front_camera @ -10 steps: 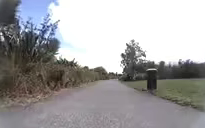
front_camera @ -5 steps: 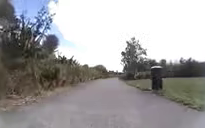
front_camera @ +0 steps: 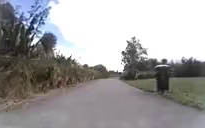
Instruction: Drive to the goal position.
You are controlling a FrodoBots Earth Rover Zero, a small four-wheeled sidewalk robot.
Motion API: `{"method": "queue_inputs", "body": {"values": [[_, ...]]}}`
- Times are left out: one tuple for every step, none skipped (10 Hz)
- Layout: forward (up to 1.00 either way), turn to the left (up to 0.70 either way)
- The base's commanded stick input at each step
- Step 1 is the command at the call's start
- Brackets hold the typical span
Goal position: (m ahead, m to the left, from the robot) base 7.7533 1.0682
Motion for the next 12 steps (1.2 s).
{"method": "queue_inputs", "body": {"values": [[0.85, 0.00], [0.85, 0.00], [0.85, 0.00], [0.85, 0.00], [0.85, 0.00], [0.85, 0.00], [0.85, 0.00], [0.85, 0.00], [0.85, 0.00], [0.85, -0.06], [0.85, -0.18], [0.85, -0.30]]}}
